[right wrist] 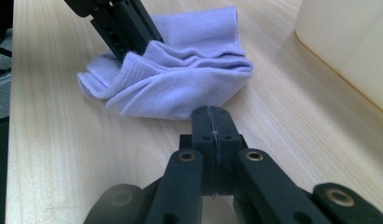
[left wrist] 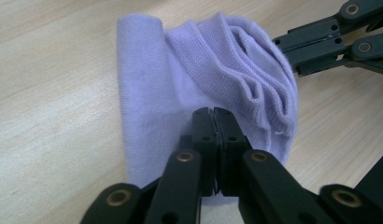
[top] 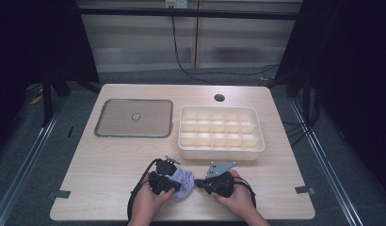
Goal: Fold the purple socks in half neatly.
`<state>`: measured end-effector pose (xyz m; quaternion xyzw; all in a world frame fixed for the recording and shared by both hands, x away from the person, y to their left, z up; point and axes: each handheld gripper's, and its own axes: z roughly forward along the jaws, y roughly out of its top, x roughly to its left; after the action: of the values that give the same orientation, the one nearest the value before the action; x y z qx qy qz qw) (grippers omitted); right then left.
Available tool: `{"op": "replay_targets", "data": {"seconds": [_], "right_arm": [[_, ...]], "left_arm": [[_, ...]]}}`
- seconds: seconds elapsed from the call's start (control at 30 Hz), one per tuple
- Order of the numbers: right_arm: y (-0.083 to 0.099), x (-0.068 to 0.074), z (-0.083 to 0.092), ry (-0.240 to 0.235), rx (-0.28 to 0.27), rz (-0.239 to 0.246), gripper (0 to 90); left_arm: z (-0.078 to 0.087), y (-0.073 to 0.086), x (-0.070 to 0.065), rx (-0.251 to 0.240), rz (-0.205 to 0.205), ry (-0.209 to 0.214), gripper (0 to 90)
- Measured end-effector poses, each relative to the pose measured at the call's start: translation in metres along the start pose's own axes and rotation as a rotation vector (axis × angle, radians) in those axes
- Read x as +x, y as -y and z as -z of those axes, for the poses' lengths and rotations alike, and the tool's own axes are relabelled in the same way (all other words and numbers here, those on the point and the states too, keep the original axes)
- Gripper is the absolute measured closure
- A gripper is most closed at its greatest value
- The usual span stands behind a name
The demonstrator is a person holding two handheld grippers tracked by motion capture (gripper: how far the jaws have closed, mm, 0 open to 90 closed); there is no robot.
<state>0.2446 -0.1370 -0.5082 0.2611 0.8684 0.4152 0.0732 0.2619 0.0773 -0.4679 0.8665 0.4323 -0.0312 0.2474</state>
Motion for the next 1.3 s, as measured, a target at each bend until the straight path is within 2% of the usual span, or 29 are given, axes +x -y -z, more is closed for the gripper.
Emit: {"op": "replay_targets", "data": {"seconds": [0.13, 0.3, 0.53, 0.93, 0.97, 1.0, 1.07, 1.1, 1.17, 1.2, 1.3], "right_arm": [[0.0, 0.0, 0.0, 0.001, 0.001, -0.002, 90.0], [0.0, 0.001, 0.0, 0.002, 0.0, 0.0, 90.0], [0.0, 0.001, 0.0, 0.002, 0.0, 0.004, 90.0], [0.0, 0.001, 0.0, 0.001, 0.0, 0.004, 90.0], [0.0, 0.001, 0.0, 0.001, 0.0, 0.004, 90.0], [0.0, 0.001, 0.0, 0.002, 0.0, 0.004, 90.0], [0.0, 0.001, 0.0, 0.002, 0.0, 0.002, 90.0], [0.0, 0.001, 0.0, 0.002, 0.0, 0.002, 90.0], [0.0, 0.001, 0.0, 0.001, 0.0, 0.004, 90.0], [0.0, 0.001, 0.0, 0.002, 0.0, 0.005, 90.0], [0.0, 0.001, 0.0, 0.001, 0.0, 0.004, 90.0]], "left_arm": [[0.008, -0.001, 0.004, -0.023, 0.006, 0.028, 84.7], [0.02, -0.003, 0.009, -0.066, 0.041, 0.05, 80.7], [0.034, -0.006, 0.021, -0.105, 0.051, 0.022, 73.6], [0.03, -0.002, 0.038, -0.085, 0.103, 0.035, 68.4], [0.03, -0.003, 0.04, -0.075, 0.098, 0.041, 68.2], [0.029, -0.002, 0.04, -0.074, 0.097, 0.035, 68.0], [0.028, -0.002, 0.041, -0.071, 0.099, 0.052, 67.6], [0.027, -0.002, 0.04, -0.079, 0.11, 0.05, 67.6], [0.026, -0.002, 0.041, -0.066, 0.1, 0.054, 67.6], [0.025, -0.002, 0.04, -0.074, 0.115, 0.05, 67.6], [0.022, 0.0, 0.041, -0.062, 0.12, 0.054, 67.6]]}}
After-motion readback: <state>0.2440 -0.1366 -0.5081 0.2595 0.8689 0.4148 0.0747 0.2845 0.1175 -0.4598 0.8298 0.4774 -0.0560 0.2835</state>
